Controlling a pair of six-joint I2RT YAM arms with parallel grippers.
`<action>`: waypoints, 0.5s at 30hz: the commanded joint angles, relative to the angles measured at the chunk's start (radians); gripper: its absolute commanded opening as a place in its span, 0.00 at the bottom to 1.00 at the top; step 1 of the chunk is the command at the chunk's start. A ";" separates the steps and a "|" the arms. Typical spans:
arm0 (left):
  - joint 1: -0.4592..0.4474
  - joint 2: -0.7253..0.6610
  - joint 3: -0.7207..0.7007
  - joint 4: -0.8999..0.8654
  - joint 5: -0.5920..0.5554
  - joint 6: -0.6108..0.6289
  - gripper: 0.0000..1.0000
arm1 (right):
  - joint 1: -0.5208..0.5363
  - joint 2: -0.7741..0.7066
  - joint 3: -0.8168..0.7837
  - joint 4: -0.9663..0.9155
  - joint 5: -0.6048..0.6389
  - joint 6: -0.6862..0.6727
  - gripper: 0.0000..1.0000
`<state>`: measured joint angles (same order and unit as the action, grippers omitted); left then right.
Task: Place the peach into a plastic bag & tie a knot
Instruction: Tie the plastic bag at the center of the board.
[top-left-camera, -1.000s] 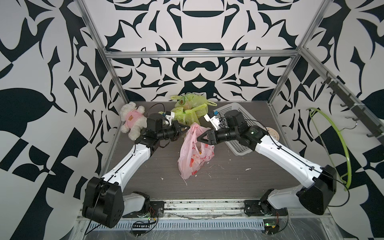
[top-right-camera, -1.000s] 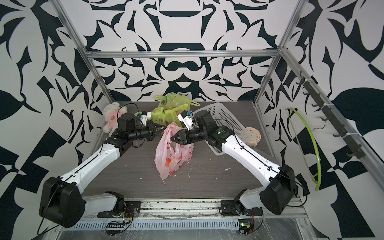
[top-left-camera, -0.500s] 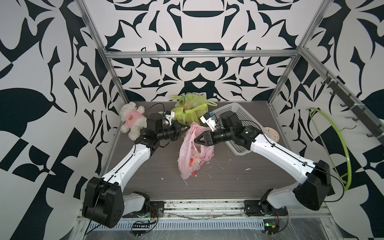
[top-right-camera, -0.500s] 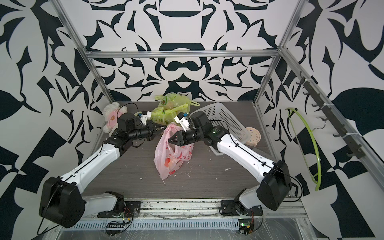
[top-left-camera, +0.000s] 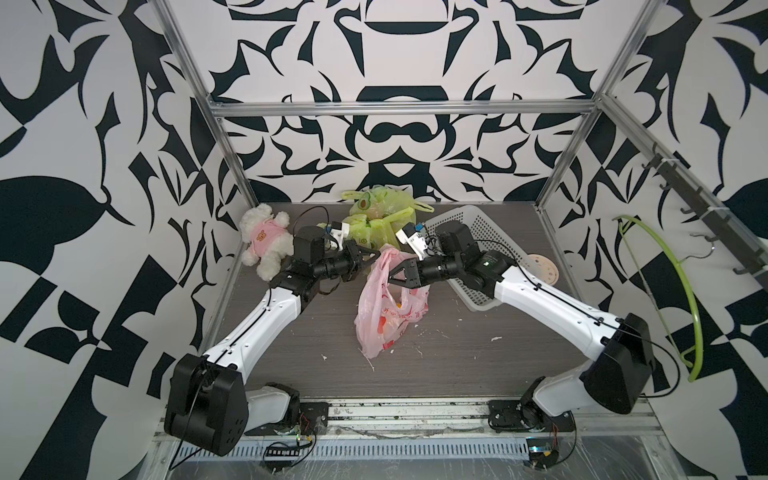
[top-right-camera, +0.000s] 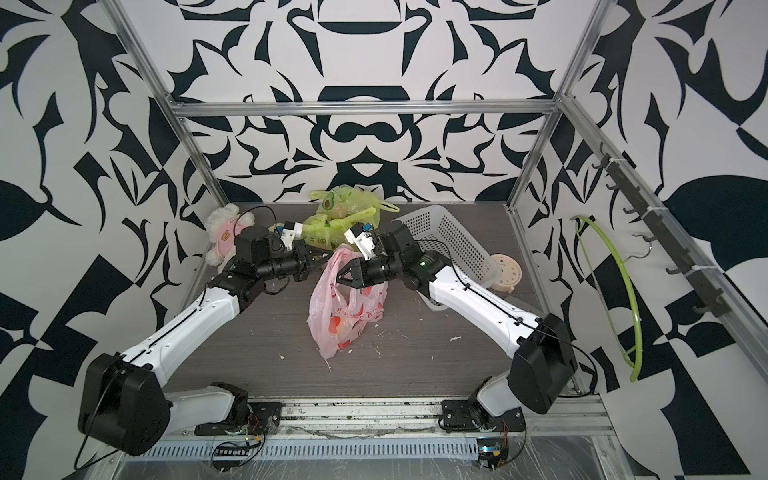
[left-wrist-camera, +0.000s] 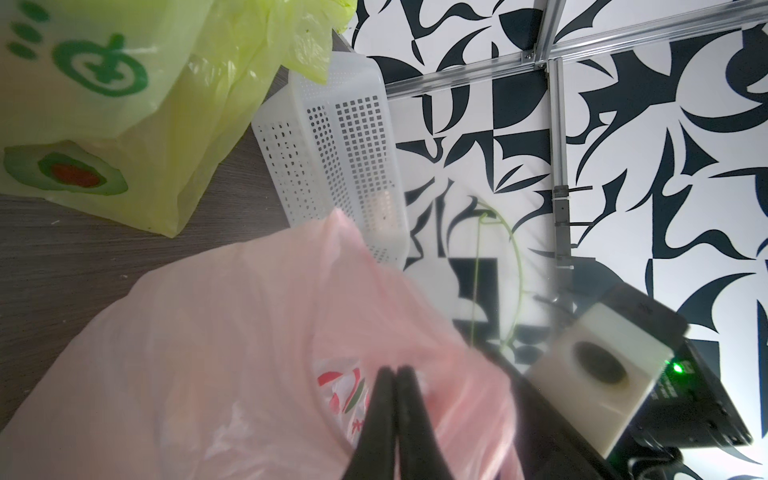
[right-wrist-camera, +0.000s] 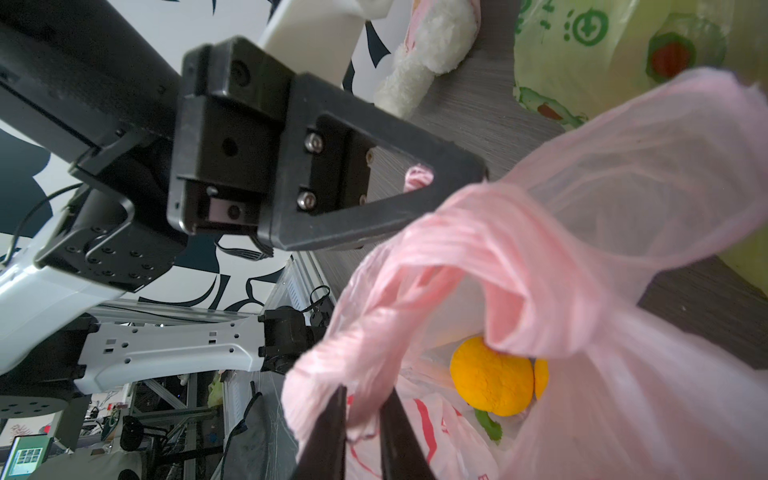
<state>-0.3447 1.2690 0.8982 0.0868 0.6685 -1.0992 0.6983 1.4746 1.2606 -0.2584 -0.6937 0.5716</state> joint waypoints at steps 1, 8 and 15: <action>0.005 -0.017 -0.007 0.017 0.016 0.005 0.00 | 0.006 -0.016 0.033 0.065 -0.019 0.010 0.08; 0.029 -0.031 0.047 -0.098 -0.043 0.084 0.00 | 0.004 -0.077 0.031 -0.018 0.037 -0.022 0.00; 0.128 0.048 0.301 -0.489 -0.287 0.373 0.00 | 0.003 -0.293 -0.007 -0.172 0.153 -0.065 0.00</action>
<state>-0.2451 1.2755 1.1046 -0.2161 0.5282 -0.8909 0.6998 1.2976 1.2549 -0.3748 -0.5957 0.5419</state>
